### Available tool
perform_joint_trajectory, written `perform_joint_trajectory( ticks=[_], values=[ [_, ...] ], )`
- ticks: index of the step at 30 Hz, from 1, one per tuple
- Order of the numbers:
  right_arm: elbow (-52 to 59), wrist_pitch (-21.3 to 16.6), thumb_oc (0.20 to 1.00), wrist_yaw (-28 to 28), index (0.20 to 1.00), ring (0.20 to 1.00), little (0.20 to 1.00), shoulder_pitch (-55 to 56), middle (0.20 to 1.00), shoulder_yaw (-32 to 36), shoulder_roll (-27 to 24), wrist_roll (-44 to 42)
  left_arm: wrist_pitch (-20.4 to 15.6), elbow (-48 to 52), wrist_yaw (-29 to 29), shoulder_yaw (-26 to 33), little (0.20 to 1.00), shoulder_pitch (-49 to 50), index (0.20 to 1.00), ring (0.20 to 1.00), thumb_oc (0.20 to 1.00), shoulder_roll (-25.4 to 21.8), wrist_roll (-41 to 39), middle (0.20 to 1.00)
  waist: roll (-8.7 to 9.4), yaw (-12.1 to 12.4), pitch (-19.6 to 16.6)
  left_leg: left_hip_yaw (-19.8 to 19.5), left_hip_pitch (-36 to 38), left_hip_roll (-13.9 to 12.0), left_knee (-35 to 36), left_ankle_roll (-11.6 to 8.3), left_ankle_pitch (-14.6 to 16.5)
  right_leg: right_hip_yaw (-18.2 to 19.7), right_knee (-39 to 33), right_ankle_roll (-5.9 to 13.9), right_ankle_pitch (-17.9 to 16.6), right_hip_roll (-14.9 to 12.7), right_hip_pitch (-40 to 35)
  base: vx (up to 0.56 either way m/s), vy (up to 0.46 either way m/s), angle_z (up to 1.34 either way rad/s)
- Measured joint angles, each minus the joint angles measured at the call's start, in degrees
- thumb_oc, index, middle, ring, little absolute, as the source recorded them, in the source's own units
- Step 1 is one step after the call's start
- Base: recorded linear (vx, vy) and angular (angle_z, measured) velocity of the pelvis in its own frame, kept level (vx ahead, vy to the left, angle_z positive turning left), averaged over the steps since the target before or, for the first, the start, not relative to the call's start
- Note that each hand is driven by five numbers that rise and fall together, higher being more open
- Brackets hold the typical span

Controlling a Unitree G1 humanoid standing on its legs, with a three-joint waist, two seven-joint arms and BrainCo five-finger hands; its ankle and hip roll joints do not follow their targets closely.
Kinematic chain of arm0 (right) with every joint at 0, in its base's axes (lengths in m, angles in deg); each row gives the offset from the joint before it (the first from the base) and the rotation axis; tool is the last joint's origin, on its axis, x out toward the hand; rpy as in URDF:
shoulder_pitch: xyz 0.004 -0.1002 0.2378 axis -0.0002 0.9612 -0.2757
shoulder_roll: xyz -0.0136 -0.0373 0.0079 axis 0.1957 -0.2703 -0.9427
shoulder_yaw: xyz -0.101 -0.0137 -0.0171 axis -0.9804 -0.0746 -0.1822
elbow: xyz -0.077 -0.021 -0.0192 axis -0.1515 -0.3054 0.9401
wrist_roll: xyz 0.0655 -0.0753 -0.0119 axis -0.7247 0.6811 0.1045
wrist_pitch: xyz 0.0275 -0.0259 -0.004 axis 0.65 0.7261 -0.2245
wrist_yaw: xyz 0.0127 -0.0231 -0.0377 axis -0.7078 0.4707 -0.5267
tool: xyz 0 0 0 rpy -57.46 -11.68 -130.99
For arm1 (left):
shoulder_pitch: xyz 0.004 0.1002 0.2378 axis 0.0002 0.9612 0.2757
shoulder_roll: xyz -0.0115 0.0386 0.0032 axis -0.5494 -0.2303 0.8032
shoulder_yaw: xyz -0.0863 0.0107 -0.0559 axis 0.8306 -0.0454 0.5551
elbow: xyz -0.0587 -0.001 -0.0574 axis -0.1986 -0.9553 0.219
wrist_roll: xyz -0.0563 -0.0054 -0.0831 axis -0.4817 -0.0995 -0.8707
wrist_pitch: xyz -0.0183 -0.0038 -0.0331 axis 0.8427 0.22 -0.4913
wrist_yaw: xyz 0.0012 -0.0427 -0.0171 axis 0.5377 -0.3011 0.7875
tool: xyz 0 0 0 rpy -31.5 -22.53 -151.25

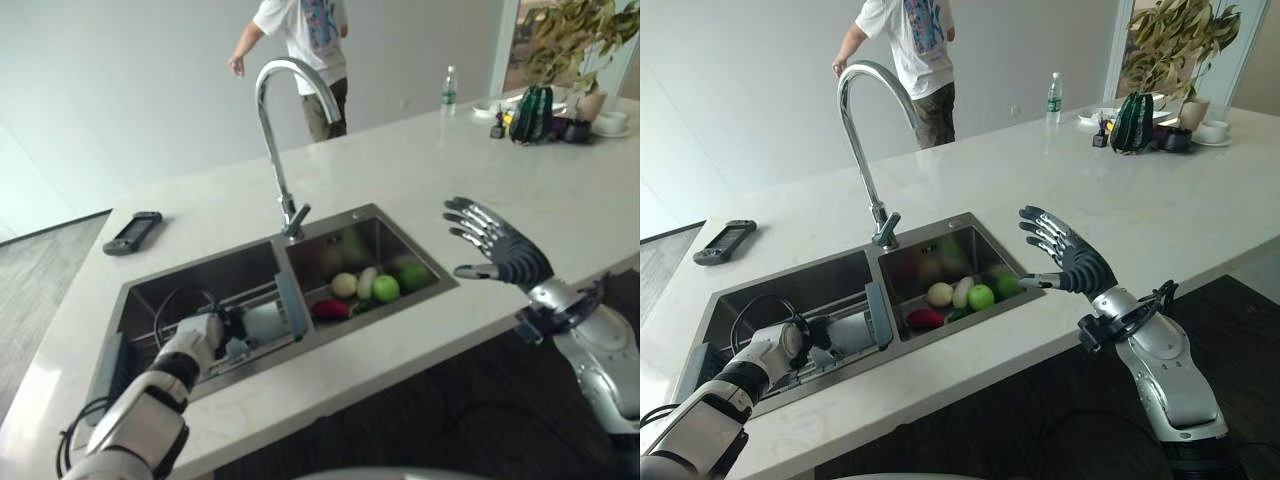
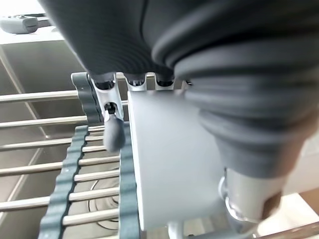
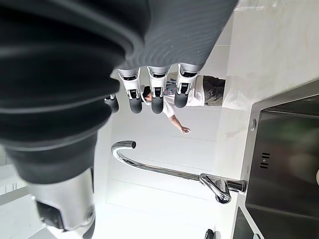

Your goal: Place the dishes in the dishwasher.

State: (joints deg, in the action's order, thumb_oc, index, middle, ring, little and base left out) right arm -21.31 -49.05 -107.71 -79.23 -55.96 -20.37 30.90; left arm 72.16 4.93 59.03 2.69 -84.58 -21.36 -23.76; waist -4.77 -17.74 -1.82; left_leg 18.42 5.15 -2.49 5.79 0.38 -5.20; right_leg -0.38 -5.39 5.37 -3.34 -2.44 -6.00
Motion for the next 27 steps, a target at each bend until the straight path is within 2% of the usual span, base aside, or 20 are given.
perform_joint_trajectory(
  ticks=[6, 12, 14, 16, 18, 22, 27],
  values=[
    [0.00, -0.05, 1.000, -0.03, 1.000, 1.000, 1.000, 2.40, 1.000, 0.09, 0.00, 0.00, -1.16, 0.73, 3.95, -0.04, 0.200, 0.86, 0.200, 0.200, 0.200, -0.02, 2.74, 0.200, 0.19, 0.06, 0.13, 0.60, -0.23, -0.08, 0.00, 0.04, 0.03, 0.28, 0.00, 0.53, -0.34, -0.06, 0.42, -0.02, -0.013, -0.04],
    [-0.01, -0.29, 1.000, 0.26, 1.000, 1.000, 1.000, 3.56, 1.000, 0.13, 0.09, 0.01, -2.59, 6.66, 9.06, 0.26, 0.200, 4.00, 0.200, 0.200, 0.200, -1.14, 4.30, 0.200, 0.43, 1.11, 0.12, 0.29, -1.23, -0.17, 0.00, 0.03, 0.01, -0.13, 0.00, 0.60, -0.41, -0.05, 1.32, -0.02, -0.047, 0.03],
    [-0.01, -0.57, 1.000, 0.40, 1.000, 1.000, 1.000, 3.55, 1.000, 0.16, 0.09, 0.01, -3.63, 7.27, 10.04, 0.64, 0.200, 5.00, 0.200, 0.200, 0.200, -2.29, 3.91, 0.200, 0.47, 1.20, 0.10, 0.18, -1.24, -0.17, 0.00, 0.03, 0.01, -0.22, 0.00, 0.61, -0.41, -0.04, 1.26, -0.02, -0.045, 0.04],
    [-0.04, -1.48, 1.000, 1.83, 1.000, 1.000, 1.000, 3.64, 1.000, 0.16, 0.18, 0.02, -4.66, 10.89, 11.00, 0.81, 0.200, 6.24, 0.200, 0.200, 0.200, -5.76, 1.49, 0.200, 0.92, 1.42, 0.41, -0.27, -1.40, -0.16, 0.00, 0.02, -0.01, -0.39, 0.00, 0.69, -0.46, -0.02, 1.22, -0.03, -0.044, 0.08],
    [-0.04, -1.78, 1.000, 2.69, 1.000, 1.000, 1.000, 3.67, 1.000, 0.24, 0.26, 0.06, -5.02, 14.30, 12.76, 4.01, 0.200, 7.64, 0.200, 0.200, 0.200, -8.29, -1.76, 0.200, 1.20, 1.86, 0.65, -0.54, -1.33, -0.10, 0.00, -0.24, -0.19, -0.58, -0.01, 0.56, -0.37, -0.06, 0.98, -0.02, -0.028, 0.06],
    [-0.07, -2.65, 1.000, 3.48, 1.000, 1.000, 1.000, 6.33, 1.000, 3.60, 2.09, 0.18, -7.43, 22.65, 19.37, 15.35, 0.200, 13.88, 0.200, 0.200, 0.200, -11.89, -10.19, 0.200, 1.49, 4.10, 1.09, -1.21, -1.22, 0.03, 0.00, -0.21, -0.17, -1.60, -0.01, 0.05, -0.01, -0.13, 0.32, -0.03, -0.023, 0.12],
    [-0.12, -2.77, 1.000, 3.96, 1.000, 1.000, 1.000, 7.04, 1.000, 4.68, 2.22, 1.12, -9.02, 23.65, 28.29, 20.55, 0.200, 17.45, 0.200, 0.200, 0.200, -12.33, -16.05, 0.200, 1.42, 7.10, 1.46, -3.43, -1.89, 0.27, 0.00, -0.25, -0.21, -3.45, -0.02, -0.54, 0.52, -0.24, 0.22, -0.01, -0.029, 0.22]
  ],
)
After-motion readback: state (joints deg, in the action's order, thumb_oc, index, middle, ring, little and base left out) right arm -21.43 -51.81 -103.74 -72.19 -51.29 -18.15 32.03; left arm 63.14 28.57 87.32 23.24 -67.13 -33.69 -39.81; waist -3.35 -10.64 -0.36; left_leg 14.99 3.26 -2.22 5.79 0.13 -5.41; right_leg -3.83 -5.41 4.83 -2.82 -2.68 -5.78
